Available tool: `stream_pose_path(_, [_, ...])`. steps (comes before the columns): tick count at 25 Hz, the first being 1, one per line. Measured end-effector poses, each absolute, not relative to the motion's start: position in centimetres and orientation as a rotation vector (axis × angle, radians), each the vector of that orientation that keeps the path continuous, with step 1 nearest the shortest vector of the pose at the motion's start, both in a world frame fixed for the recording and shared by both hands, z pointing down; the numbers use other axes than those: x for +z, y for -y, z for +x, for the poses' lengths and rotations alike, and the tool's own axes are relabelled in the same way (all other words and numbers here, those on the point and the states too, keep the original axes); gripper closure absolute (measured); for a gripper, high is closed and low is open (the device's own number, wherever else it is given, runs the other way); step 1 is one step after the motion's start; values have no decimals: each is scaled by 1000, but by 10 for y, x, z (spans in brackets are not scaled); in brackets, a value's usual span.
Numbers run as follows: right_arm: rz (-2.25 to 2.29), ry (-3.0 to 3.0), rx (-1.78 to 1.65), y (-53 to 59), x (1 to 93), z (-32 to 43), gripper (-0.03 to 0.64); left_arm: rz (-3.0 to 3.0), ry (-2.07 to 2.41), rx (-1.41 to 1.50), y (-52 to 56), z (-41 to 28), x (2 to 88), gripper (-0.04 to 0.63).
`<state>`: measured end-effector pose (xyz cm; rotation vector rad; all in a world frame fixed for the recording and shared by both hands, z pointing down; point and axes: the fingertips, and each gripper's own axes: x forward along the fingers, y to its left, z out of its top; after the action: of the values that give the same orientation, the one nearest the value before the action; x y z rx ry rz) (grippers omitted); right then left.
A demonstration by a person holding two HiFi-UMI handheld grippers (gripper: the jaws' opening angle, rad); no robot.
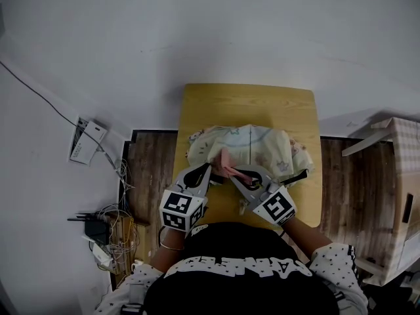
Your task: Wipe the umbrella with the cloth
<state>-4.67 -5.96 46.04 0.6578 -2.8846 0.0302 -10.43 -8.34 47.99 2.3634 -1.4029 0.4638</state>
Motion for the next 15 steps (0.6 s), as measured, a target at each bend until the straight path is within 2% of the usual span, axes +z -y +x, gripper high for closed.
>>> stream_pose_path(7, [948, 2807, 63, 120, 455, -17, 584, 2356, 1410, 469, 82, -105, 480, 592])
stream_pose_path(15, [1035, 2669, 95, 165, 481, 6, 584, 2334, 1430, 468, 82, -109, 483, 593])
